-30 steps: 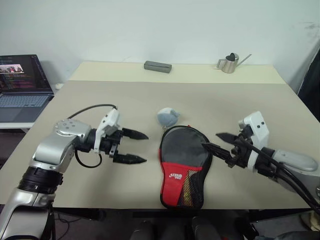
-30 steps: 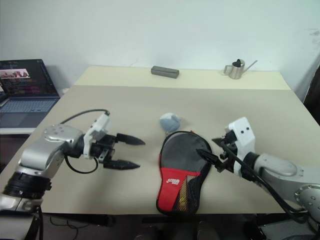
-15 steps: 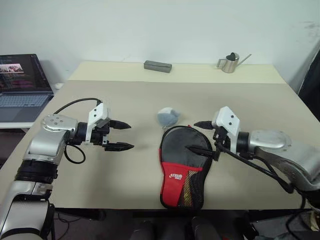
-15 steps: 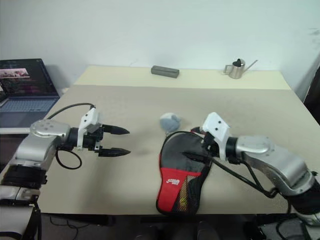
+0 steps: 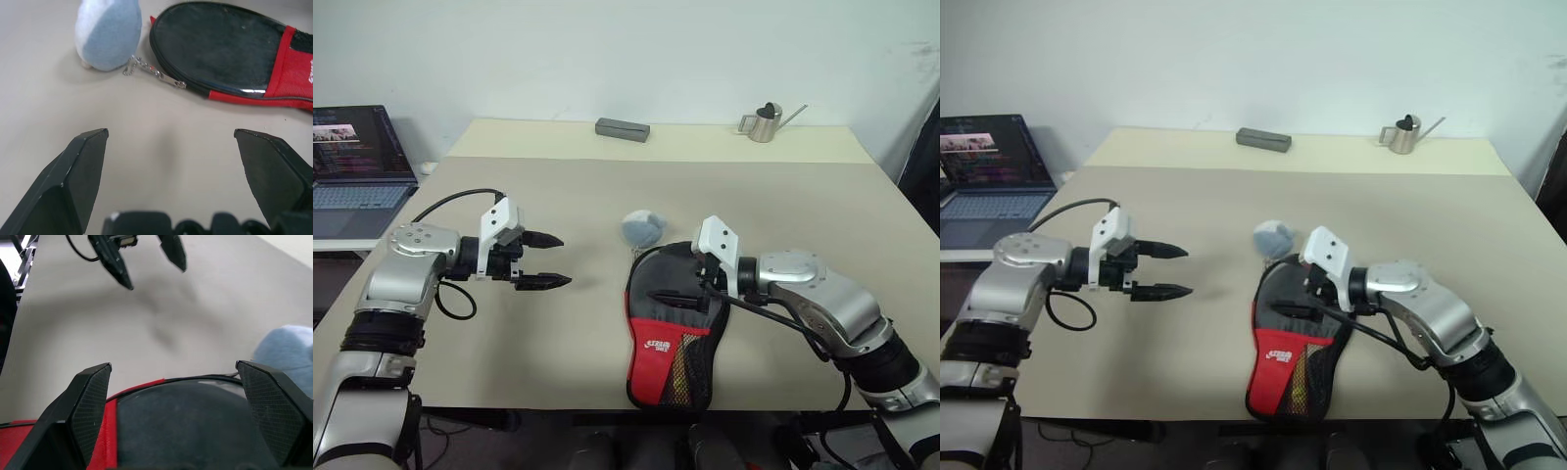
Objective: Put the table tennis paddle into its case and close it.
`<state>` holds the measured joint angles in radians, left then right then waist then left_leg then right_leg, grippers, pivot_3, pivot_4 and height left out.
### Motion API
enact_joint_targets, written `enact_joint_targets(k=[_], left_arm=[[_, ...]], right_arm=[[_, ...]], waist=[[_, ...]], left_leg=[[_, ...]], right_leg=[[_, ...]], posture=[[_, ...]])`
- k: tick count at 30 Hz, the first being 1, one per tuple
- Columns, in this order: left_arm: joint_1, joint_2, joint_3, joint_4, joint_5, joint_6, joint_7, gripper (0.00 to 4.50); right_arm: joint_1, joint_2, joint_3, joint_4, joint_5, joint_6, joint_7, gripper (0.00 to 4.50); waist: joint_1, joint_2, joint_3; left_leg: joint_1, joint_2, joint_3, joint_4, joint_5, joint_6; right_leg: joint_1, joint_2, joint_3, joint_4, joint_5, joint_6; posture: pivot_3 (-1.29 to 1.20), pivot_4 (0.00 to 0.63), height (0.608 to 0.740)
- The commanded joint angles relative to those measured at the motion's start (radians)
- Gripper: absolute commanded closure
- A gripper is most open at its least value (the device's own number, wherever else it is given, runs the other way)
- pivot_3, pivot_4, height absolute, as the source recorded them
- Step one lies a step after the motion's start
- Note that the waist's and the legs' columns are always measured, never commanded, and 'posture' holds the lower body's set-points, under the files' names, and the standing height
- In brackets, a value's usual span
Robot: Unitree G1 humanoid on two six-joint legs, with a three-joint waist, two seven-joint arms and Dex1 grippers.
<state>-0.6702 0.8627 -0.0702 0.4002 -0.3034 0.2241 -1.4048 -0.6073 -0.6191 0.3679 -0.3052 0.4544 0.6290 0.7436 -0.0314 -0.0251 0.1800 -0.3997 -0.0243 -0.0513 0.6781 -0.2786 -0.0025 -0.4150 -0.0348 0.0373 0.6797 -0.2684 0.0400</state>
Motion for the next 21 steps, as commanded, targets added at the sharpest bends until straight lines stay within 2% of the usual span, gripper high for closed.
enact_joint_targets(k=[1, 10, 21], left_arm=[[-0.036, -0.011, 0.028, 0.013, 0.006, -0.026, 0.006, 0.00], [-0.136, -0.099, 0.011, 0.143, 0.068, -0.113, 0.050, 0.00], [-0.311, -0.259, -0.021, 0.433, 0.219, -0.333, 0.229, 0.00]], right_arm=[[-0.004, 0.012, 0.005, 0.001, -0.057, -0.009, 0.010, 0.04], [-0.002, 0.058, 0.029, 0.074, -0.169, -0.009, 0.020, 0.04], [0.018, 0.084, 0.047, 0.124, -0.226, 0.030, 0.048, 0.04]], waist=[[0.000, 0.000, 0.000], [0.000, 0.000, 0.000], [0.001, 0.000, 0.000]], left_leg=[[0.000, 0.000, 0.000, 0.000, 0.000, 0.000], [0.000, 0.000, 0.000, 0.000, 0.000, 0.000], [0.000, -0.001, 0.001, 0.001, 0.000, 0.000]], right_leg=[[0.000, 0.000, 0.000, 0.000, 0.000, 0.000], [-0.001, 0.000, -0.001, 0.001, 0.000, 0.000], [-0.001, 0.000, -0.001, 0.001, 0.000, 0.000]], posture=[[0.00, 0.150, 0.740], [0.00, 0.150, 0.740], [0.00, 0.150, 0.740]])
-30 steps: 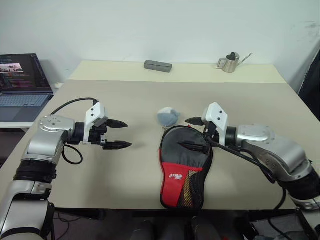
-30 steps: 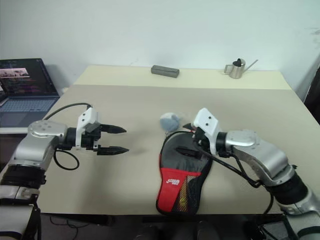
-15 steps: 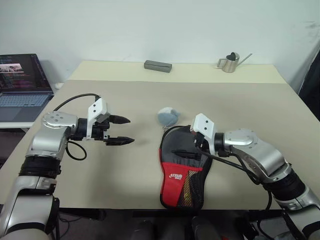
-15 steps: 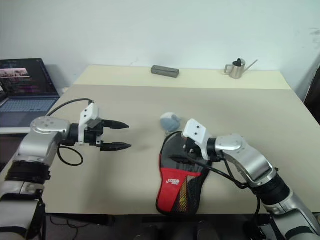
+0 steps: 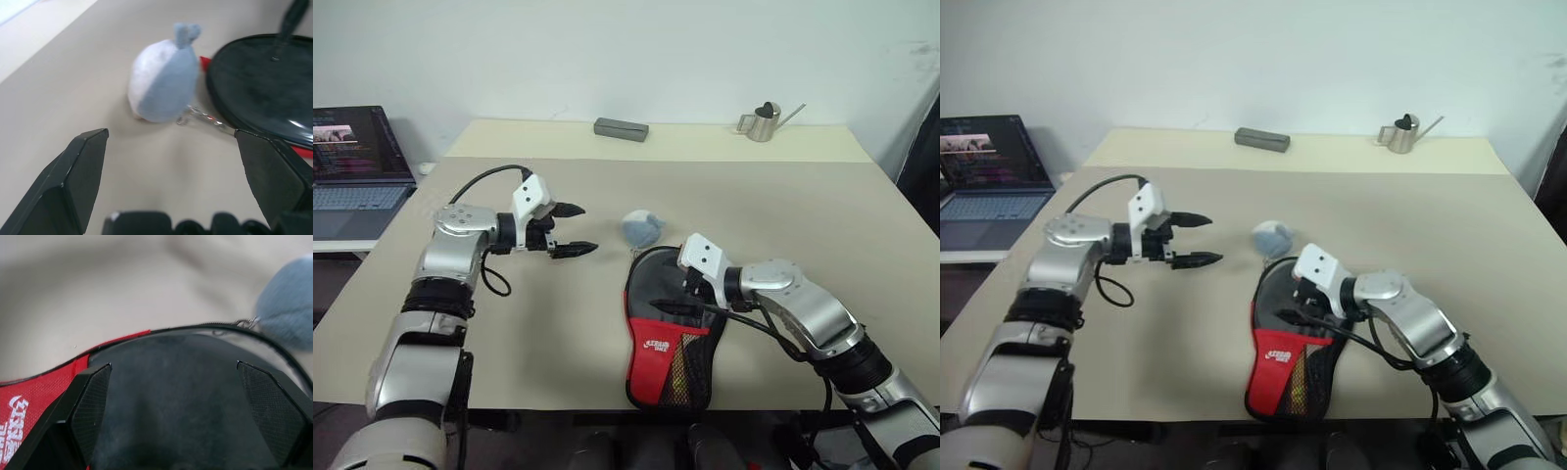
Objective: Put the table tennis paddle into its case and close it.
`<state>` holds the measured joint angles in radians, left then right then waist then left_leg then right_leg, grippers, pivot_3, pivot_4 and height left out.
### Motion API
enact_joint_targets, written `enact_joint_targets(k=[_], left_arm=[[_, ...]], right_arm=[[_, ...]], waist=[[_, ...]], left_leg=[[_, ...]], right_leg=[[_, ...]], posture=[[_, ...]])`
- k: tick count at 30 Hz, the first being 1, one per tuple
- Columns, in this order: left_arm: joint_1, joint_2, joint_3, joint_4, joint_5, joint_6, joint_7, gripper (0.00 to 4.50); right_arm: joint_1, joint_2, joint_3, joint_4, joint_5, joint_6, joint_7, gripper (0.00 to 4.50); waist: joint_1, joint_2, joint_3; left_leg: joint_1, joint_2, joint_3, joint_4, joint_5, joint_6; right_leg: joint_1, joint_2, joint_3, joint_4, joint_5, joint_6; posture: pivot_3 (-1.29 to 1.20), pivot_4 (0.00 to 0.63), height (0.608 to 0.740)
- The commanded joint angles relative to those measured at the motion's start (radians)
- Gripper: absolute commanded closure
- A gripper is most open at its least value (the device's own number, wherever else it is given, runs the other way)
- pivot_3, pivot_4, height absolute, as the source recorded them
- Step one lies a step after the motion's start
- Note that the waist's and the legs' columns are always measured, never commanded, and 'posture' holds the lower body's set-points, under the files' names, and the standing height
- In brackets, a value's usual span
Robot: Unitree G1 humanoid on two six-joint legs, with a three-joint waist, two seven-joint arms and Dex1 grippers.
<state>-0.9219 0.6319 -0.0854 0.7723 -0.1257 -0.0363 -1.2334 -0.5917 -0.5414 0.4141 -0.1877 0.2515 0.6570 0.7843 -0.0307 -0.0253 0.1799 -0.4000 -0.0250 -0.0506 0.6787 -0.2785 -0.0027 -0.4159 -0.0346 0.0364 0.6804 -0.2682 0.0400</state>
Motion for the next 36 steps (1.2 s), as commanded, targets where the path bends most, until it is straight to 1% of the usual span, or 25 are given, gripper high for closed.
enact_joint_targets(k=[1, 4, 8, 15, 18, 24, 36], left_arm=[[-0.079, -0.043, -0.011, 0.093, 0.056, -0.094, 0.068, 0.00], [-0.137, -0.081, -0.034, 0.192, 0.109, -0.160, 0.108, 0.00], [-0.209, -0.131, -0.047, 0.318, 0.157, -0.185, 0.150, 0.00], [-0.283, -0.178, -0.091, 0.447, 0.255, -0.244, 0.171, 0.00], [-0.319, -0.188, -0.099, 0.482, 0.289, -0.256, 0.186, 0.00], [-0.379, -0.217, -0.103, 0.533, 0.337, -0.252, 0.276, 0.00], [-0.380, -0.274, -0.116, 0.559, 0.407, -0.232, 0.247, 0.00]], right_arm=[[0.003, 0.007, 0.003, 0.014, -0.030, 0.004, 0.009, 0.04], [0.012, 0.015, 0.002, 0.015, -0.034, 0.020, 0.013, 0.04], [0.023, 0.029, 0.005, 0.012, -0.048, 0.032, 0.008, 0.04], [0.024, 0.048, 0.003, 0.007, -0.060, 0.055, 0.002, 0.04], [0.024, 0.055, 0.000, 0.005, -0.063, 0.060, -0.002, 0.04], [0.026, 0.074, -0.003, -0.001, -0.073, 0.069, -0.010, 0.04], [0.041, 0.085, -0.008, -0.027, -0.075, 0.096, -0.026, 0.04]], waist=[[0.001, 0.000, 0.000], [0.001, 0.000, 0.000], [-0.002, 0.000, 0.000], [-0.003, 0.000, 0.000], [-0.002, 0.000, 0.000], [-0.002, 0.000, 0.000], [-0.002, 0.000, 0.000]], left_leg=[[0.000, 0.000, 0.000, 0.000, 0.000, 0.000], [0.000, -0.001, 0.000, 0.000, 0.000, 0.000], [0.000, -0.001, 0.000, 0.000, 0.000, 0.000], [0.000, -0.001, 0.001, 0.000, 0.000, 0.000], [0.000, -0.001, 0.001, 0.000, 0.000, 0.000], [-0.001, -0.001, 0.001, 0.000, 0.000, 0.000], [-0.001, -0.001, 0.001, 0.000, 0.000, 0.000]], right_leg=[[0.000, 0.000, 0.000, 0.000, 0.000, 0.000], [0.000, 0.000, 0.000, 0.000, 0.000, 0.000], [-0.001, 0.000, 0.000, 0.000, 0.000, 0.000], [-0.001, 0.001, 0.000, 0.001, 0.000, 0.000], [-0.001, 0.001, 0.000, 0.001, 0.000, 0.000], [-0.001, 0.002, 0.000, 0.001, 0.000, 0.000], [-0.002, 0.004, 0.001, 0.001, 0.000, 0.000]], posture=[[0.00, 0.150, 0.740], [0.00, 0.150, 0.740], [0.00, 0.150, 0.740], [0.00, 0.150, 0.740], [0.00, 0.150, 0.740], [0.00, 0.150, 0.740], [0.00, 0.150, 0.740]])
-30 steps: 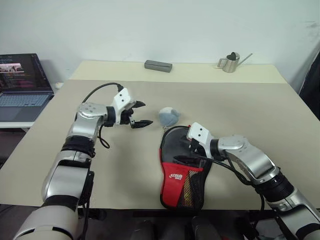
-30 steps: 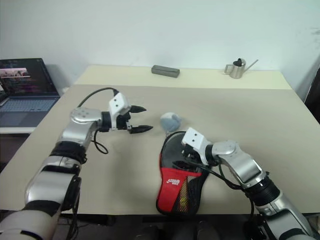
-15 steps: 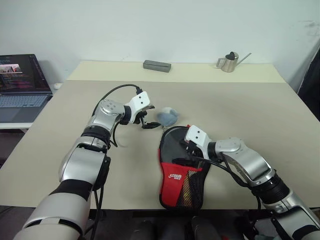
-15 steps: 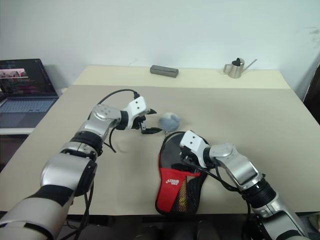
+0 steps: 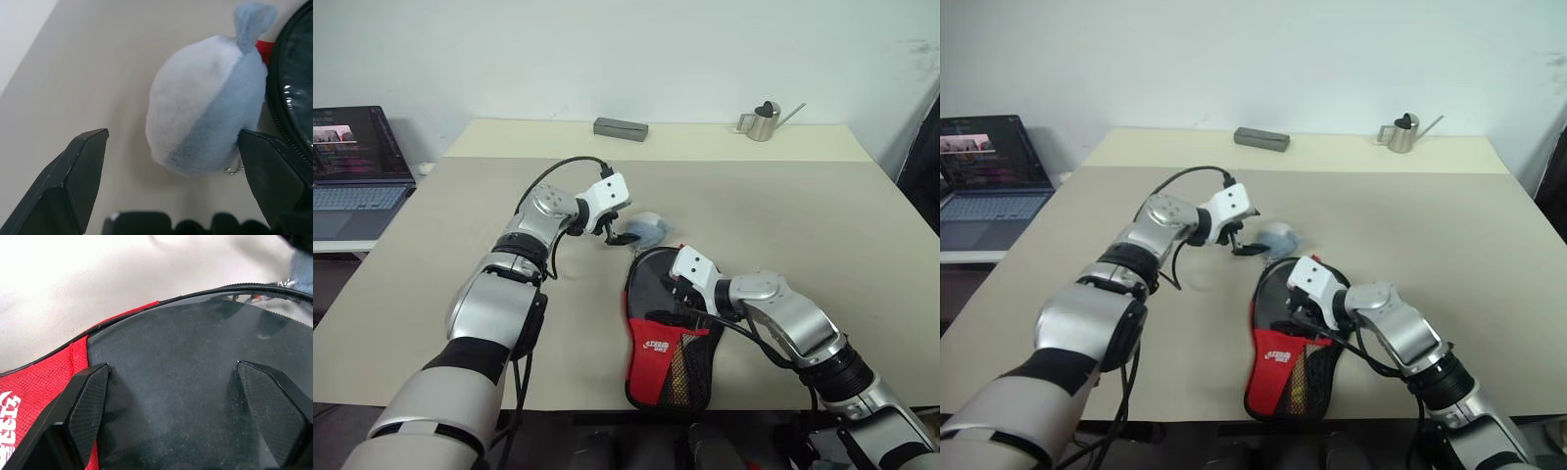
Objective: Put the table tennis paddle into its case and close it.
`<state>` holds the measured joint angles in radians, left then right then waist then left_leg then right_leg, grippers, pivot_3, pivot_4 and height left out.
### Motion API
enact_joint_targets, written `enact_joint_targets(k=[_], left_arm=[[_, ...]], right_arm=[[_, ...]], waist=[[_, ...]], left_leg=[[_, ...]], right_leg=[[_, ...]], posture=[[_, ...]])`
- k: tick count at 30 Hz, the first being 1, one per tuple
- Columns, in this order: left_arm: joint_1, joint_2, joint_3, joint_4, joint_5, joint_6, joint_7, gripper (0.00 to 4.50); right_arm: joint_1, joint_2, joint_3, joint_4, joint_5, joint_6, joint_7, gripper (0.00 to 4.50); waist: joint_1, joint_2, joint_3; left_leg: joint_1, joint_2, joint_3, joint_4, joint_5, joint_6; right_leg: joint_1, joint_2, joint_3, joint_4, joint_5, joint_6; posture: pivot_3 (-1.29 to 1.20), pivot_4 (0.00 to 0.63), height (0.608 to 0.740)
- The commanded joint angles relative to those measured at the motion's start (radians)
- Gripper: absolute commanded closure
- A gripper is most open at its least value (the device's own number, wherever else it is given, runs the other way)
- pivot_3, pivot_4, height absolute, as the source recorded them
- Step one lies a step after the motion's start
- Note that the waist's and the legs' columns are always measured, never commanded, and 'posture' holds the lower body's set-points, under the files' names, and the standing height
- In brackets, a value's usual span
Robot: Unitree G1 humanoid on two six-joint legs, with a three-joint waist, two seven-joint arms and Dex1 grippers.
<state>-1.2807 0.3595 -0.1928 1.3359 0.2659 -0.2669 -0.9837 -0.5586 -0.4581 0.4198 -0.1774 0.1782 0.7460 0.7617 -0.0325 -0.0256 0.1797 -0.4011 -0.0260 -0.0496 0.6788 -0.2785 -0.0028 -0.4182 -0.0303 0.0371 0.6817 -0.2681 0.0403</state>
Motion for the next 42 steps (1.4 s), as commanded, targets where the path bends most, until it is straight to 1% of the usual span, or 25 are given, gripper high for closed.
enact_joint_targets(k=[1, 6, 11, 12, 13, 16, 20, 22, 24, 25, 31, 37, 42], left_arm=[[-0.021, -0.004, -0.012, -0.003, 0.023, -0.002, -0.003, 0.00], [-0.020, -0.025, -0.012, -0.001, 0.036, -0.002, -0.009, 0.00], [-0.012, -0.036, -0.017, -0.001, 0.040, -0.008, -0.045, 0.00], [-0.011, -0.037, -0.015, -0.001, 0.039, -0.009, -0.046, 0.36], [-0.011, -0.037, -0.014, -0.002, 0.039, -0.009, -0.046, 0.58], [-0.012, -0.039, -0.002, -0.001, 0.027, 0.001, -0.051, 1.58], [-0.006, -0.035, 0.000, -0.001, 0.025, 0.007, -0.063, 3.07], [0.001, -0.033, 0.001, -0.003, 0.022, 0.006, -0.073, 3.73], [0.009, -0.033, 0.007, -0.004, 0.015, 0.007, -0.083, 4.21], [0.014, -0.032, 0.010, -0.006, 0.012, 0.006, -0.092, 4.34], [0.049, -0.022, 0.031, -0.024, -0.014, -0.012, -0.152, 4.37], [0.085, 0.012, 0.060, -0.058, -0.054, -0.023, -0.202, 4.37], [0.098, 0.037, 0.081, -0.080, -0.087, -0.014, -0.216, 4.37]], right_arm=[[0.008, -0.001, -0.015, -0.038, -0.004, 0.009, -0.005, 0.04], [0.006, -0.014, -0.041, -0.028, -0.009, 0.043, -0.027, 0.04], [0.025, -0.050, -0.061, -0.048, 0.000, 0.081, -0.022, 0.04], [0.031, -0.054, -0.062, -0.053, 0.000, 0.083, -0.022, 0.00], [0.035, -0.057, -0.063, -0.057, 0.001, 0.086, -0.022, 0.00], [0.047, -0.059, -0.065, -0.064, -0.002, 0.089, -0.028, 0.00], [0.061, -0.054, -0.062, -0.078, -0.004, 0.097, -0.038, 0.00], [0.066, -0.052, -0.063, -0.084, -0.003, 0.104, -0.043, 0.00], [0.073, -0.049, -0.063, -0.095, 0.002, 0.117, -0.050, 0.00], [0.078, -0.047, -0.062, -0.101, 0.005, 0.124, -0.053, 0.00], [0.094, -0.030, -0.052, -0.101, 0.003, 0.166, -0.074, 0.00], [0.093, -0.002, -0.046, -0.041, 0.015, 0.169, -0.056, 0.00], [0.082, 0.044, -0.057, 0.099, -0.016, 0.014, -0.048, 0.00]], waist=[[0.000, 0.000, 0.000], [0.001, 0.000, 0.000], [0.001, 0.000, 0.000], [0.001, 0.000, 0.000], [0.001, 0.000, 0.000], [0.001, 0.000, 0.000], [0.001, 0.000, 0.000], [0.001, 0.000, 0.000], [0.001, 0.000, 0.000], [0.001, -0.001, 0.000], [0.001, -0.001, -0.001], [-0.003, -0.001, -0.002], [-0.013, -0.003, -0.003]], left_leg=[[0.000, 0.000, 0.000, 0.000, 0.000, 0.000], [0.000, 0.000, 0.000, 0.000, 0.000, 0.000], [0.000, 0.000, 0.000, 0.000, 0.000, 0.000], [0.000, 0.000, 0.000, 0.000, 0.000, 0.000], [0.000, 0.000, 0.000, 0.000, 0.000, 0.000], [0.000, 0.000, 0.000, 0.000, 0.000, 0.000], [0.000, 0.000, 0.000, 0.000, 0.000, 0.000], [0.000, 0.000, 0.000, 0.000, 0.000, 0.000], [0.000, 0.000, 0.000, 0.000, 0.000, 0.000], [0.000, 0.000, 0.000, 0.000, 0.000, 0.000], [0.001, 0.000, 0.000, 0.000, 0.000, 0.000], [0.002, 0.001, 0.000, 0.000, 0.000, 0.000], [0.005, 0.002, 0.000, 0.000, 0.000, 0.000]], right_leg=[[0.000, 0.000, 0.000, 0.000, 0.000, 0.000], [0.000, 0.000, 0.000, 0.000, 0.000, 0.000], [0.000, 0.000, 0.000, 0.000, 0.000, 0.000], [0.000, 0.000, 0.000, 0.000, 0.000, 0.000], [0.000, 0.000, 0.000, 0.000, 0.000, 0.000], [0.000, 0.000, 0.000, 0.000, 0.000, 0.000], [0.000, 0.000, 0.000, 0.000, 0.000, 0.000], [0.000, 0.000, 0.000, 0.000, 0.000, 0.000], [0.000, 0.000, 0.000, 0.000, 0.000, 0.000], [0.000, 0.000, 0.000, 0.000, 0.000, 0.000], [0.001, 0.000, 0.000, 0.000, 0.000, 0.000], [0.002, 0.001, 0.001, 0.000, 0.000, 0.000], [0.005, 0.002, 0.001, 0.001, 0.000, 0.000]], posture=[[0.00, 0.150, 0.740], [0.00, 0.150, 0.740], [0.00, 0.150, 0.740], [0.00, 0.150, 0.740], [0.00, 0.150, 0.740], [0.00, 0.150, 0.740], [0.00, 0.150, 0.740], [0.00, 0.150, 0.740], [0.00, 0.150, 0.740], [0.00, 0.150, 0.740], [0.00, 0.150, 0.740], [0.00, 0.150, 0.740], [0.00, 0.150, 0.740]])
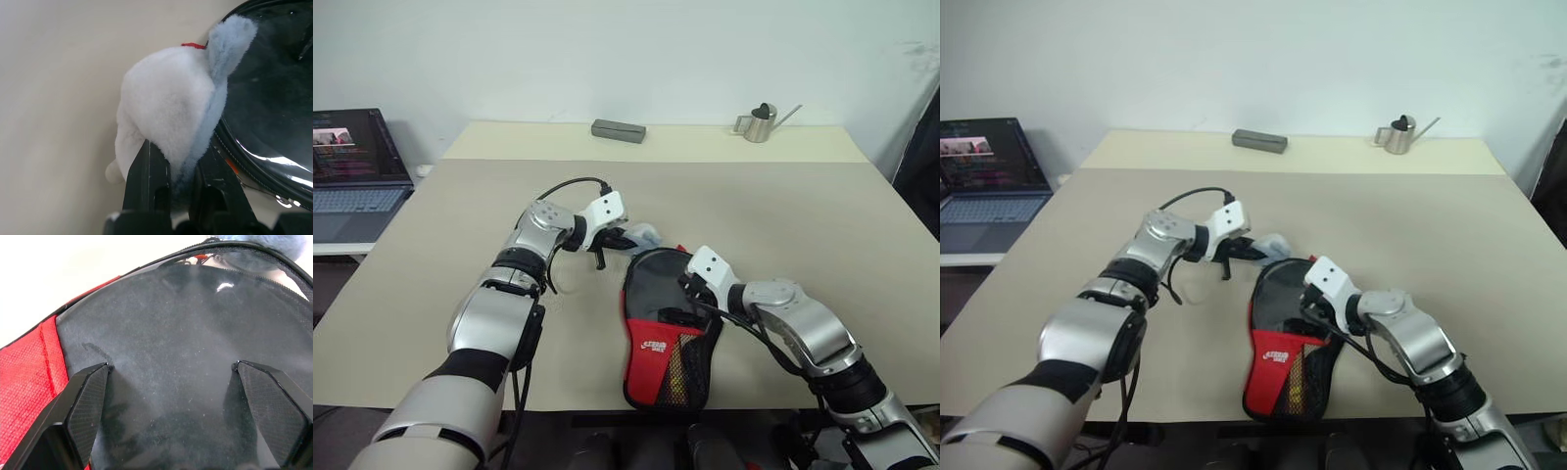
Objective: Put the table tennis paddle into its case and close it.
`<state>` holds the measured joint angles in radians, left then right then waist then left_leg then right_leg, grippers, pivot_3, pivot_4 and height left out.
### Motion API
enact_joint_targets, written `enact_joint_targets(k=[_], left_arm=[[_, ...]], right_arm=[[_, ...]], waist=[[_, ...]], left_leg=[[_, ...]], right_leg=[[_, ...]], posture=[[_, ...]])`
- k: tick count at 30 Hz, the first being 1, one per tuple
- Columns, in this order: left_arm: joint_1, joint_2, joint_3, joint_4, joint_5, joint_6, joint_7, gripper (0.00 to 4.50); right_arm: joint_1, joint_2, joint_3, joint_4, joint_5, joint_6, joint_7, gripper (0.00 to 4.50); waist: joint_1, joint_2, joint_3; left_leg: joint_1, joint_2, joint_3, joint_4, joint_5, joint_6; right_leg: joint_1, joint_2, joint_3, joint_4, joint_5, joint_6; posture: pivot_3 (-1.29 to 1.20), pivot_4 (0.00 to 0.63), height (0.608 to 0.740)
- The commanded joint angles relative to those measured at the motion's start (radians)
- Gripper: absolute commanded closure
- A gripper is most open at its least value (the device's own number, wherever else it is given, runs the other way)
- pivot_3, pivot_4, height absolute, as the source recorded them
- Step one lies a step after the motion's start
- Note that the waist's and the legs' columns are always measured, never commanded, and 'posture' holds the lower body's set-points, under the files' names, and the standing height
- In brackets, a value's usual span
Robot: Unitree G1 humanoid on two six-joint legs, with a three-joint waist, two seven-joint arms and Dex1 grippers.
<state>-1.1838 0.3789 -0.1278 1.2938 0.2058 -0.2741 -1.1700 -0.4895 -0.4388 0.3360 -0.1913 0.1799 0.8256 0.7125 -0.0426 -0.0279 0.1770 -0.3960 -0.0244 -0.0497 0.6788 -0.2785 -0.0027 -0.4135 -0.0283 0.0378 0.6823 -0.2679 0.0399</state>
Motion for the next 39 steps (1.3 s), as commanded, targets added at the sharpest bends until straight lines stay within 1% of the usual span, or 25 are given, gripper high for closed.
enact_joint_targets(k=[1, 5, 10, 16, 19, 20, 21, 22, 29, 32, 39], left_arm=[[0.003, 0.022, 0.017, -0.042, -0.031, -0.006, -0.034, 4.37], [0.006, 0.035, 0.023, -0.051, -0.039, -0.003, -0.039, 4.37], [0.000, 0.035, 0.026, -0.061, -0.052, 0.002, -0.040, 4.37], [-0.015, 0.043, 0.021, -0.074, -0.051, -0.008, -0.032, 4.37], [-0.020, 0.049, 0.014, -0.070, -0.038, -0.008, -0.002, 4.37], [-0.020, 0.051, 0.006, -0.067, -0.027, -0.013, 0.013, 4.37], [-0.020, 0.052, -0.006, -0.061, -0.011, -0.016, 0.039, 4.37], [-0.020, 0.051, -0.014, -0.055, 0.001, -0.017, 0.062, 4.37], [-0.025, 0.026, -0.054, -0.014, 0.067, 0.009, 0.236, 4.37], [-0.021, -0.012, -0.050, 0.008, 0.072, 0.025, 0.304, 4.37], [-0.025, -0.078, -0.047, 0.024, 0.072, 0.036, 0.345, 4.37]], right_arm=[[0.007, 0.028, 0.031, 0.147, -0.032, -0.094, 0.000, 0.00], [-0.004, 0.047, 0.044, 0.222, -0.053, -0.158, 0.012, 0.00], [-0.005, 0.053, 0.084, 0.315, -0.098, -0.210, 0.023, 0.00], [0.014, 0.060, 0.100, 0.422, -0.134, -0.278, 0.025, 0.00], [0.028, 0.068, 0.114, 0.455, -0.150, -0.306, 0.021, 0.00], [0.032, 0.073, 0.118, 0.460, -0.155, -0.312, 0.019, 0.00], [0.035, 0.079, 0.121, 0.461, -0.158, -0.313, 0.017, 0.00], [0.038, 0.085, 0.121, 0.461, -0.161, -0.314, 0.016, 0.00], [0.047, 0.107, 0.127, 0.452, -0.174, -0.305, 0.012, 0.00], [0.055, 0.110, 0.135, 0.436, -0.173, -0.295, 0.015, 0.00], [0.065, 0.107, 0.140, 0.387, -0.165, -0.262, 0.017, 0.00]], waist=[[-0.006, -0.001, 0.000], [-0.007, -0.001, -0.001], [-0.009, -0.001, -0.002], [-0.011, -0.002, -0.013], [-0.011, -0.002, -0.014], [-0.012, -0.002, -0.015], [-0.012, -0.001, -0.017], [-0.012, -0.001, -0.018], [-0.014, -0.001, -0.024], [-0.015, -0.001, -0.025], [-0.015, -0.001, -0.025]], left_leg=[[0.001, 0.000, 0.000, 0.000, 0.000, 0.000], [0.007, 0.000, 0.000, 0.000, 0.000, 0.000], [0.010, 0.001, 0.000, 0.000, 0.000, 0.000], [0.015, 0.002, 0.000, -0.001, 0.000, 0.000], [0.026, 0.003, -0.001, -0.002, 0.000, 0.000], [0.032, 0.003, 0.000, -0.003, 0.000, 0.000], [0.034, 0.003, 0.000, -0.003, -0.001, 0.000], [0.035, 0.003, -0.001, -0.003, -0.001, 0.000], [0.036, 0.004, -0.002, -0.003, 0.000, 0.000], [0.036, 0.004, -0.002, -0.003, 0.000, 0.000], [0.036, 0.004, -0.002, -0.003, -0.001, 0.000]], right_leg=[[0.001, 0.000, 0.000, 0.000, 0.000, 0.000], [0.007, 0.001, 0.000, 0.000, 0.000, 0.000], [0.009, 0.001, 0.000, 0.001, 0.001, -0.001], [0.012, 0.004, 0.002, 0.001, 0.001, -0.002], [0.024, 0.004, 0.001, -0.001, 0.001, -0.002], [0.031, 0.004, 0.002, -0.002, 0.001, -0.001], [0.033, 0.005, 0.002, -0.002, -0.002, 0.003], [0.034, 0.005, 0.001, -0.002, -0.002, 0.003], [0.034, 0.006, 0.002, -0.002, -0.002, 0.003], [0.034, 0.006, 0.002, -0.002, -0.002, 0.003], [0.034, 0.006, 0.002, -0.002, -0.002, 0.003]], posture=[[0.00, 0.150, 0.740], [0.00, 0.150, 0.740], [0.00, 0.150, 0.740], [0.00, 0.150, 0.740], [0.00, 0.150, 0.740], [0.00, 0.150, 0.740], [0.00, 0.150, 0.740], [0.00, 0.150, 0.740], [0.00, 0.150, 0.740], [0.00, 0.150, 0.740], [0.00, 0.150, 0.740]])
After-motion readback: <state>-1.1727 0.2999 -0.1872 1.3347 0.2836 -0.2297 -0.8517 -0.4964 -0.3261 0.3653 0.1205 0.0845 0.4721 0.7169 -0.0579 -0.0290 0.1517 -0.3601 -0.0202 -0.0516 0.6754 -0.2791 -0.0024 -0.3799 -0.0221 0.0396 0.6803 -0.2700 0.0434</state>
